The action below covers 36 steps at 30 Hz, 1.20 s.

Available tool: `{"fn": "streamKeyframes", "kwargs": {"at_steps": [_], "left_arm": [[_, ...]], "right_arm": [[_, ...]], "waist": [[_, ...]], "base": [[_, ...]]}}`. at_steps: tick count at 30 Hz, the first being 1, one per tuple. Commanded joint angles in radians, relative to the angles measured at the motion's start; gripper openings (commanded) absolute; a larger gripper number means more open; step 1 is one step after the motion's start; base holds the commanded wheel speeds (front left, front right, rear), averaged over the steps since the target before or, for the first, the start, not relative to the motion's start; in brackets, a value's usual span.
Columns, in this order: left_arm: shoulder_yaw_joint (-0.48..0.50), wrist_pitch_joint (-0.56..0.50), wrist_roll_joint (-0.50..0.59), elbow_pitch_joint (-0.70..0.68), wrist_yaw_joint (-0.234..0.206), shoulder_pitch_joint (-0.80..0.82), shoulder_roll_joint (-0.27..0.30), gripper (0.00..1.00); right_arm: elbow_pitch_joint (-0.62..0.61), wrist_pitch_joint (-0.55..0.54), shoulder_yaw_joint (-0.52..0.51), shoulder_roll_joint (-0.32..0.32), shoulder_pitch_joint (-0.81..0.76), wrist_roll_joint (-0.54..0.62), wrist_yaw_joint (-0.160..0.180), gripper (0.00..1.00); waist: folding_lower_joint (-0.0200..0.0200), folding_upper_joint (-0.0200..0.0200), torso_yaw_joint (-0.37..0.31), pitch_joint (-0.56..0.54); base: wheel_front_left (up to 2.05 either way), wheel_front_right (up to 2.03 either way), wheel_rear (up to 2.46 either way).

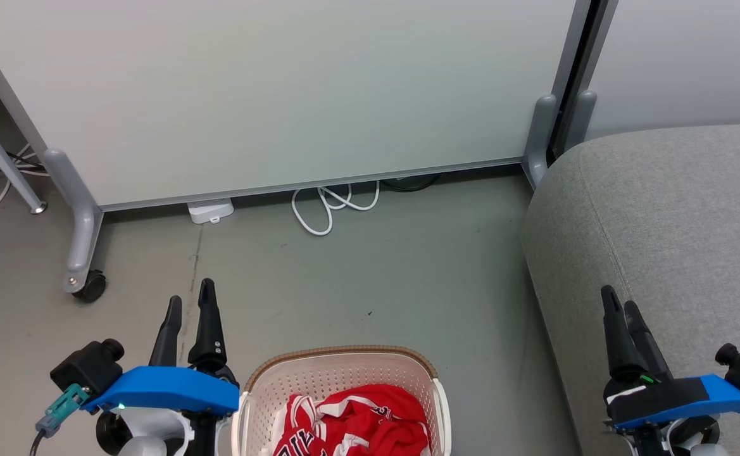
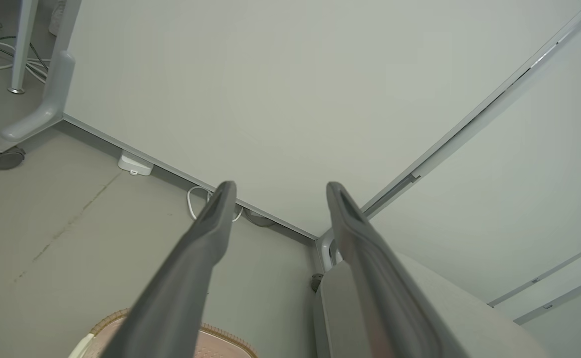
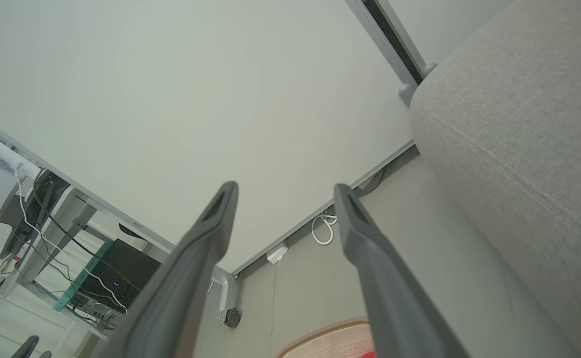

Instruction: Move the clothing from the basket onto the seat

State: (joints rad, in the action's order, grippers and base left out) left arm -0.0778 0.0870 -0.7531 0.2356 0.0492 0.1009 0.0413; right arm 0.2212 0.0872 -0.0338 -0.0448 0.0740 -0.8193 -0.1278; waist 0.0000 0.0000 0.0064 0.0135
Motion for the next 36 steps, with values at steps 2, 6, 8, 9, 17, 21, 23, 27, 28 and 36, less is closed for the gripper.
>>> {"fn": "streamKeyframes", "kwargs": {"at_steps": [2, 6, 8, 9, 17, 21, 23, 27, 28, 36], "left_arm": [[-0.009, 0.013, 0.045, -0.005, -0.007, 0.031, 0.008, 1.00], [-0.023, 0.025, 0.099, 0.005, -0.012, 0.036, 0.009, 1.00], [-0.030, 0.031, 0.122, 0.011, -0.013, 0.037, 0.010, 1.00], [-0.033, 0.034, 0.134, 0.014, -0.013, 0.039, 0.011, 1.00], [-0.055, 0.056, 0.223, 0.033, -0.020, 0.048, 0.011, 1.00], [-0.066, 0.067, 0.267, 0.039, -0.023, 0.052, 0.011, 1.00], [-0.071, 0.072, 0.287, 0.041, -0.025, 0.054, 0.011, 1.00], [-0.081, 0.082, 0.328, 0.043, -0.029, 0.057, 0.011, 1.00], [-0.083, 0.085, 0.338, 0.043, -0.030, 0.057, 0.011, 1.00], [-0.101, 0.103, 0.413, 0.045, -0.035, 0.060, 0.011, 1.00]], "right_arm": [[-0.004, 0.013, 0.004, -0.005, 0.024, 0.043, -0.003, 1.00], [0.008, 0.025, 0.011, -0.006, 0.026, 0.096, -0.003, 1.00], [0.014, 0.031, 0.015, -0.006, 0.026, 0.120, -0.003, 1.00], [0.016, 0.034, 0.016, -0.006, 0.026, 0.134, -0.003, 1.00], [0.033, 0.056, 0.022, -0.006, 0.033, 0.227, -0.003, 1.00], [0.040, 0.067, 0.027, -0.006, 0.034, 0.274, -0.003, 1.00], [0.043, 0.071, 0.029, -0.006, 0.036, 0.294, -0.003, 1.00], [0.047, 0.082, 0.034, -0.007, 0.038, 0.337, -0.003, 1.00], [0.048, 0.084, 0.035, -0.007, 0.038, 0.346, -0.003, 1.00], [0.054, 0.103, 0.042, -0.007, 0.040, 0.425, -0.003, 1.00]], "waist": [[0.0000, 0.0000, 0.000, 0.000], [0.0000, 0.0000, 0.001, 0.000], [0.0000, 0.0000, 0.001, 0.000], [0.0000, 0.0000, 0.001, 0.000], [0.0000, 0.0000, 0.004, 0.001], [0.0000, 0.0000, 0.005, 0.001], [0.0000, 0.0000, 0.005, 0.001], [0.0000, 0.0000, 0.006, 0.000], [0.0000, 0.0000, 0.006, 0.000], [0.0000, 0.0000, 0.007, 0.001]], "base": [[0.00, 0.00, 0.00], [0.00, 0.00, 0.00], [0.00, 0.00, 0.00], [0.00, 0.00, 0.00], [0.00, 0.00, 0.00], [0.00, 0.00, 0.00], [0.00, 0.00, 0.00], [0.00, 0.00, 0.00], [0.00, 0.00, 0.00], [0.00, 0.00, 0.00]]}}
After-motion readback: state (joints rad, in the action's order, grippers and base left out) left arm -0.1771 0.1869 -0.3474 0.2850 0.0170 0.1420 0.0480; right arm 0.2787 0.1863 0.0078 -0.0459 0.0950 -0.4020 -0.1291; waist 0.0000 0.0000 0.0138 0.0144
